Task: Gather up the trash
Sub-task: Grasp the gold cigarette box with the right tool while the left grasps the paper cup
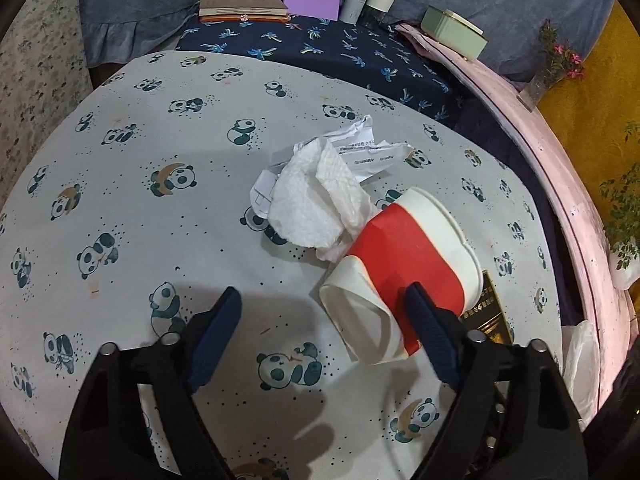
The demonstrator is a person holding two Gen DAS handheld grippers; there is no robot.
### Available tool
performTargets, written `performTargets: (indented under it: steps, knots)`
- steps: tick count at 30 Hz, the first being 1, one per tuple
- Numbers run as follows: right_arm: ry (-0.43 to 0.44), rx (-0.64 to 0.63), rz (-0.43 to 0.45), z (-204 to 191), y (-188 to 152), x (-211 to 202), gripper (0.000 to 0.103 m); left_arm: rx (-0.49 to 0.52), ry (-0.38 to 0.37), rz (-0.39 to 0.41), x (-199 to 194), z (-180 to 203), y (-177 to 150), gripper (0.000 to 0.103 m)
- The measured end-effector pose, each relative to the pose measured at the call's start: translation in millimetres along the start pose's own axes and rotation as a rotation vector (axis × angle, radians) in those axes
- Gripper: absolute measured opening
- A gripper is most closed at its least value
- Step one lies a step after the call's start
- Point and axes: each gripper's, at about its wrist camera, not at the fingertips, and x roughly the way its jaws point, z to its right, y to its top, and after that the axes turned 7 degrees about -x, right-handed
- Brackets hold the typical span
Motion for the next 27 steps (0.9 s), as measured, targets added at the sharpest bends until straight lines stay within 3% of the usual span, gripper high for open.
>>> performTargets:
  steps: [3,5,6,8,27]
  knots:
    - [-0.025,-0.030,0.003,-5,0,4,0.072,0.016,-0.042,-0.013,-2,3,1,0.053]
    - [-0.037,-0.044,0.003,-7,-1,3,0.063,0.029,-0.070,-0.020,-5,7,0,0.034]
    - [-0.040,-0.048,0.003,-8,-1,2,0.062,0.037,-0.067,-0.018,-7,10,-1,0.034]
    - [-0.035,-0.040,0.004,-6,-3,-1,0.061,0.054,-0.072,-0.018,-9,14,-4,0.022]
    - [-0.079,0.089,0.130,44,-27,-91,0.058,0.148,-0.112,0.004,-63,57,-46,0.017]
